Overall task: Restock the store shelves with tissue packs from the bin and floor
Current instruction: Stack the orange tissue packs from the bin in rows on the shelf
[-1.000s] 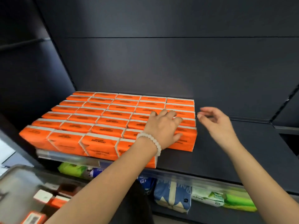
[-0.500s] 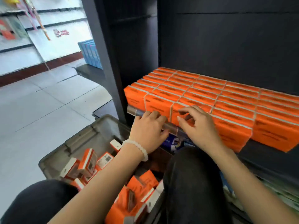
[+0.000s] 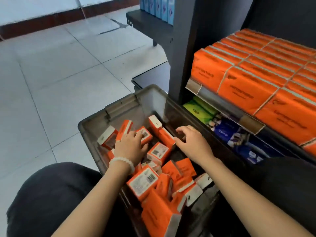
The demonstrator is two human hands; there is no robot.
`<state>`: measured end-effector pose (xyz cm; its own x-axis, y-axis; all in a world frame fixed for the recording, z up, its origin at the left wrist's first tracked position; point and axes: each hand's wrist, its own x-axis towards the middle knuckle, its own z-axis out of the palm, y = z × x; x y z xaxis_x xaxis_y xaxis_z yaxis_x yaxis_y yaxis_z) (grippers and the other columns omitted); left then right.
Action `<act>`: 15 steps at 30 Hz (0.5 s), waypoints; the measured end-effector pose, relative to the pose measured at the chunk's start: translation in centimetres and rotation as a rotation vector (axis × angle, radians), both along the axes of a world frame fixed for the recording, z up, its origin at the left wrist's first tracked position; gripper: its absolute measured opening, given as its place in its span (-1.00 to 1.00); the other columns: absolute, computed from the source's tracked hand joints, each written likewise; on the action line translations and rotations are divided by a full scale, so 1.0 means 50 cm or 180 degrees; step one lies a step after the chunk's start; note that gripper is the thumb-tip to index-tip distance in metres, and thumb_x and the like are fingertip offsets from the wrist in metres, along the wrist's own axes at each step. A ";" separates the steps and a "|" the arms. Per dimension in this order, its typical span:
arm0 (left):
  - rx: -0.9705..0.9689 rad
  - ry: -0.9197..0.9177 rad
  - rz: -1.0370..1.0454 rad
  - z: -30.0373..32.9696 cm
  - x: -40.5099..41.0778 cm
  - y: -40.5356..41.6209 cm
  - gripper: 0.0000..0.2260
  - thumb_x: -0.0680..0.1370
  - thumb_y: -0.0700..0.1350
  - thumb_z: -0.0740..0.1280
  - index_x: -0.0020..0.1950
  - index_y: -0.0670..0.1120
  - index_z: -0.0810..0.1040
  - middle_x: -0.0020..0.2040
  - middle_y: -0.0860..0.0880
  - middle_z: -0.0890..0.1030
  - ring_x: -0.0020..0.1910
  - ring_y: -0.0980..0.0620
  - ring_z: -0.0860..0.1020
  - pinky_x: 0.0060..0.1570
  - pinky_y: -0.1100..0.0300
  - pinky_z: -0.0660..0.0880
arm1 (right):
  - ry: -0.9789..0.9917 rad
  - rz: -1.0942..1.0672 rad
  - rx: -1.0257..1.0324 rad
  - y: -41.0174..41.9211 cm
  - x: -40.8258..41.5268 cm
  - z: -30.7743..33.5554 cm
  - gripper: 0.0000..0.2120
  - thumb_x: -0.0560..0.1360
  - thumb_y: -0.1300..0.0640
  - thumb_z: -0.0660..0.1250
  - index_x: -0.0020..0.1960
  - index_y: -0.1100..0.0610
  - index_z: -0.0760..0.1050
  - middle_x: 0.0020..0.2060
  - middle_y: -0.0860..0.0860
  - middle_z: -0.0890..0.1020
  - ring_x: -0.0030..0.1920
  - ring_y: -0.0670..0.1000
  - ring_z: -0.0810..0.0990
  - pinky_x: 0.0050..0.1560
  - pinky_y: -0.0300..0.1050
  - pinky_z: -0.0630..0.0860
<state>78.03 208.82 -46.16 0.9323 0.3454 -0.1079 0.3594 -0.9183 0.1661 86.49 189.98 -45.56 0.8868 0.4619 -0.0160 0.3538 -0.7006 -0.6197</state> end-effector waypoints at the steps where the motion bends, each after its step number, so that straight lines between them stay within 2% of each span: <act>1: -0.0014 0.0114 0.0039 -0.022 0.004 0.011 -0.62 0.56 0.12 0.19 0.34 0.03 0.39 0.28 -0.03 0.45 0.27 -0.06 0.40 0.11 -0.02 0.40 | 0.0077 0.0081 -0.0174 0.009 0.007 -0.028 -0.70 0.50 0.01 0.31 0.21 0.06 0.48 0.10 -0.01 0.51 0.06 0.04 0.53 0.03 -0.05 0.47; 5: -0.0178 0.0374 0.0242 -0.108 0.029 0.051 -0.57 0.56 0.11 0.21 0.39 0.01 0.32 0.31 -0.04 0.41 0.30 -0.07 0.37 0.17 -0.02 0.40 | 0.0410 0.0157 -0.0619 0.034 0.041 -0.127 -0.63 0.48 0.00 0.33 0.25 0.09 0.46 0.15 0.02 0.50 0.12 0.09 0.53 0.06 -0.02 0.47; 8: -0.0375 0.0416 0.0156 -0.171 0.069 0.064 -0.53 0.55 0.08 0.24 0.42 -0.04 0.29 0.36 -0.08 0.36 0.34 -0.09 0.34 0.23 0.01 0.37 | 0.0576 0.0054 -0.0754 0.058 0.073 -0.204 -0.57 0.48 0.03 0.34 0.31 0.15 0.43 0.23 0.08 0.48 0.23 0.12 0.47 0.18 -0.03 0.43; 12: -0.0606 0.0321 0.0026 -0.246 0.135 0.075 -0.51 0.54 0.05 0.27 0.43 -0.05 0.29 0.40 -0.09 0.33 0.39 -0.08 0.28 0.33 0.06 0.27 | 0.0742 0.0050 -0.0725 0.094 0.106 -0.300 -0.51 0.49 0.08 0.34 0.37 0.21 0.37 0.34 0.13 0.42 0.34 0.13 0.38 0.35 -0.04 0.31; 15: -0.0663 0.0297 -0.0020 -0.311 0.177 0.097 -0.52 0.52 0.01 0.30 0.40 -0.10 0.31 0.40 -0.13 0.32 0.40 -0.11 0.25 0.39 0.05 0.20 | 0.0863 0.0009 -0.0644 0.121 0.120 -0.360 -0.44 0.49 0.12 0.34 0.44 0.21 0.29 0.44 0.14 0.30 0.45 0.10 0.23 0.45 -0.09 0.14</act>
